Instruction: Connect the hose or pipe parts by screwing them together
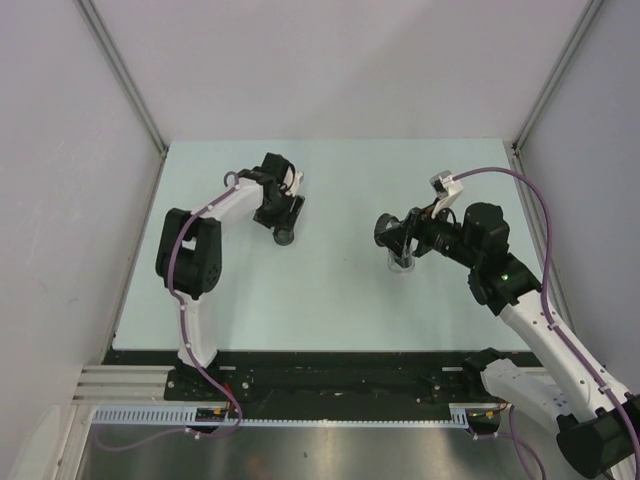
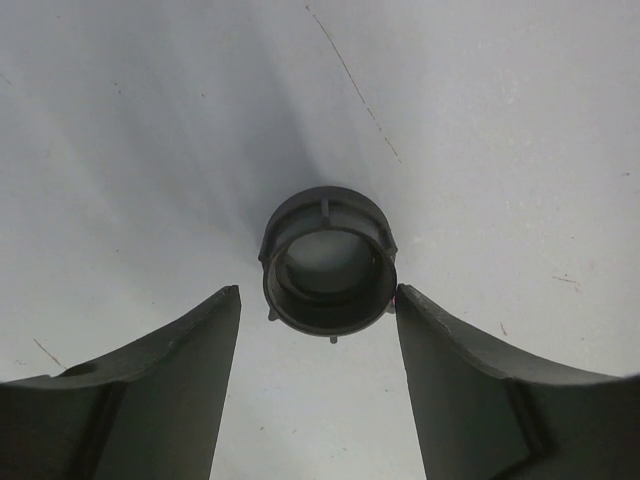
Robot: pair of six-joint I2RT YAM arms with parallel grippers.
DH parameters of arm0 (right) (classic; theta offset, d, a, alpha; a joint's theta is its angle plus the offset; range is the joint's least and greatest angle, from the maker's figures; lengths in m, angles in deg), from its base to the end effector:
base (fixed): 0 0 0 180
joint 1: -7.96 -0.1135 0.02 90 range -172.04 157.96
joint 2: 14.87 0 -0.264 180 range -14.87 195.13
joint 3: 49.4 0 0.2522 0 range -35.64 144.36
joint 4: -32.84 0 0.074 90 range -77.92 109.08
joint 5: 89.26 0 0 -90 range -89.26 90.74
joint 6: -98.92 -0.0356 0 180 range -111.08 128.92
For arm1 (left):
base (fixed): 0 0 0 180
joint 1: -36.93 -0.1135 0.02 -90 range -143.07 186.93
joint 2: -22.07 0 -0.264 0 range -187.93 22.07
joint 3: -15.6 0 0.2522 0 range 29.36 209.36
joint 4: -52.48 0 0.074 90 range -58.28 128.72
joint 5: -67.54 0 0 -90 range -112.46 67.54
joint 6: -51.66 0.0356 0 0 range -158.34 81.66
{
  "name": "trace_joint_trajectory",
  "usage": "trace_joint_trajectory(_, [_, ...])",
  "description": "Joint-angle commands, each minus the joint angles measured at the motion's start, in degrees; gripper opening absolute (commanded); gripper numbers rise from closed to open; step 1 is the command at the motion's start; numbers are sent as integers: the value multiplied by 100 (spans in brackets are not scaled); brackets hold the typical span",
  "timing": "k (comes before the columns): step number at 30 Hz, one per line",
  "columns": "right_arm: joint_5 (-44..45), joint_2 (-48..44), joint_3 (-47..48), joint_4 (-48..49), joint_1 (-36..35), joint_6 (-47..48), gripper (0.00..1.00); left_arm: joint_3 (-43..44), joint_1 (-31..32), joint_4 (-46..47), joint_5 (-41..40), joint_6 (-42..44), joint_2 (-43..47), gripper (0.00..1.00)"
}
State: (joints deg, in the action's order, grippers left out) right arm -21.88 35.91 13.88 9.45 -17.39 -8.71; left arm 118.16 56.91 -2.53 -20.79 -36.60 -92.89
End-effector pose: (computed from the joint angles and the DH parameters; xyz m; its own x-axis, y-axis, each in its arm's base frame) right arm 0.1787 0.0998 0.3524 -0.3858 0.1266 -0.9139 -0.6502 0.6654 0.3667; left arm 0.3942 -0.1444 0.1975 -0.8566 0.3437 -0.3848 0.3783 0.9256 -0.0152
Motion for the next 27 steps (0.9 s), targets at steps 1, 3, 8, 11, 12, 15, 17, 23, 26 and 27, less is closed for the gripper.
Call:
trace_joint_trajectory(1, [-138,-25,14,84,99,-83,49,305,40,21,17,301,-202,68])
trace_joint_trajectory(3, [-147,-25,14,84,126,-83,49,331,49,21,35,301,-229,68])
trace_joint_trajectory(8, [-182,-16,14,84,161,-101,49,402,49,30,44,310,-317,66])
trace_joint_trajectory(11, [-191,10,14,101,179,-109,49,446,49,21,70,318,-370,64])
trace_joint_trajectory(12, [-200,10,14,101,188,-109,49,446,40,21,70,327,-378,64])
trace_joint_trajectory(15, [-200,10,14,102,196,-101,49,437,49,21,70,327,-387,58])
trace_joint_trajectory(17, [-200,19,23,93,223,-101,49,437,49,21,79,327,-387,54])
trace_joint_trajectory(23, [-226,89,14,101,232,-127,49,393,49,30,193,257,-361,34])
trace_joint_trajectory(26, [-226,98,14,93,231,-118,49,349,58,21,342,126,-273,27])
trace_joint_trajectory(27, [-252,107,14,93,232,-57,49,340,49,12,412,73,-151,22])
